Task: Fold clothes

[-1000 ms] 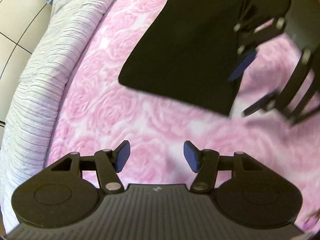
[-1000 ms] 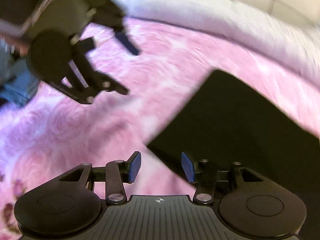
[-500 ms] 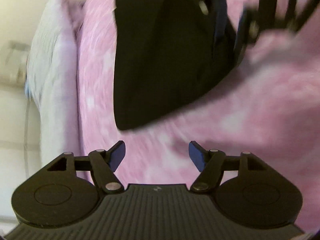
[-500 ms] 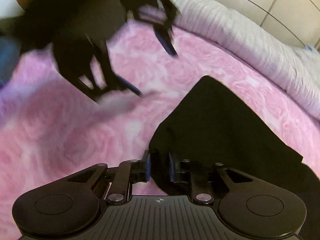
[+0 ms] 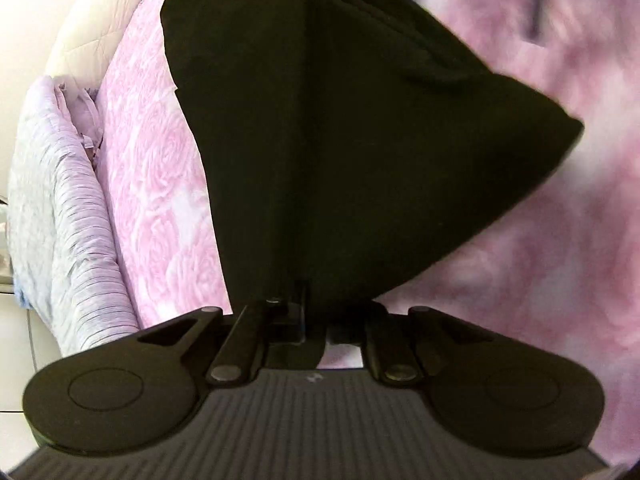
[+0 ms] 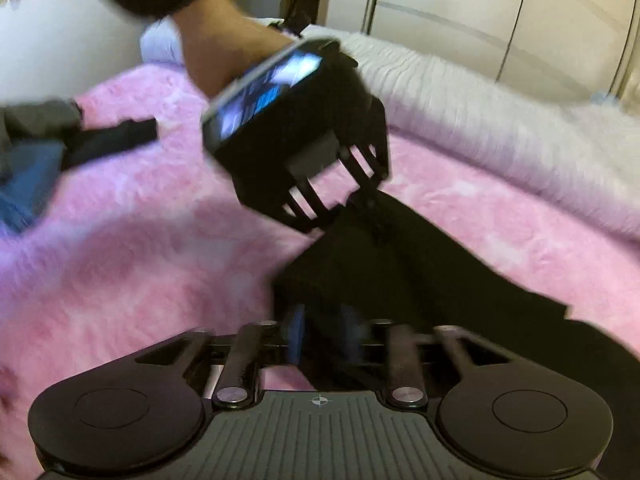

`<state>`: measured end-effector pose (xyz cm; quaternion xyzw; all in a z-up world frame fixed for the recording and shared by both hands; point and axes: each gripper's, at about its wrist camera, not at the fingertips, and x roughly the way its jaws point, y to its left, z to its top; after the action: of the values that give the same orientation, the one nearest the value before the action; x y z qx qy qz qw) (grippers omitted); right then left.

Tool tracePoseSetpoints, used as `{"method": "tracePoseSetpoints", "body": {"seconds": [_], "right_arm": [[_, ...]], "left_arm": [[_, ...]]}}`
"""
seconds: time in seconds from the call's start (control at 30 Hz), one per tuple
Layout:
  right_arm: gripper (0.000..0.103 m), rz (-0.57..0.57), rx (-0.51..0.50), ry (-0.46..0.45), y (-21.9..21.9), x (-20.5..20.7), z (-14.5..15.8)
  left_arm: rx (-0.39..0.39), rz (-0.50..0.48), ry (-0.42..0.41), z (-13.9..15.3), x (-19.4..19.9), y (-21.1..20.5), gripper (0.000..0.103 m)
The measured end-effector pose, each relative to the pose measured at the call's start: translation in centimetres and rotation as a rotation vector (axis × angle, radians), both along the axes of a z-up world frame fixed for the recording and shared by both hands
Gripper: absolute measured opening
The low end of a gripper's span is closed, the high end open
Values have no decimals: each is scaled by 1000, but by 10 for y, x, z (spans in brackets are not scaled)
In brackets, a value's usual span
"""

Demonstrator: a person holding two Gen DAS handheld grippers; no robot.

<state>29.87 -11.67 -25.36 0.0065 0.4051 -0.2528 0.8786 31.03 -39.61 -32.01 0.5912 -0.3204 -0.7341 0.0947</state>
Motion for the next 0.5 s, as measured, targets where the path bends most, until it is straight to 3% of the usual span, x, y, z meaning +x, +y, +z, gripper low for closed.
{"method": "tracePoseSetpoints", "body": {"seconds": [0.03,0.17,0.3,0.33,0.37,0.4,0.43,0.5], "right_arm": [[81,10,-35,21,6,0,-7],[83,65,-162,116,20,12,-38],[82,106,-355,236,13,37,-75],[81,88,-355,236,5,38,-78],[78,66,-321,219,-4,38,-77],[58,44,-288,201,-13,37,-76],[32,31,-230,177,-21,36,-73],[28,16,-161,149,-27,36,-66]], "left_arm": [[15,11,7,4,-1,-1,7],[67,59,39,16,-7,-11,7],[96,102,56,23,-10,-16,7],[94,105,55,24,-10,-16,7],[92,108,55,25,-10,-15,7],[87,112,58,27,-10,-14,7],[82,112,61,29,-10,-13,7],[74,112,66,33,-8,-7,6]]}}
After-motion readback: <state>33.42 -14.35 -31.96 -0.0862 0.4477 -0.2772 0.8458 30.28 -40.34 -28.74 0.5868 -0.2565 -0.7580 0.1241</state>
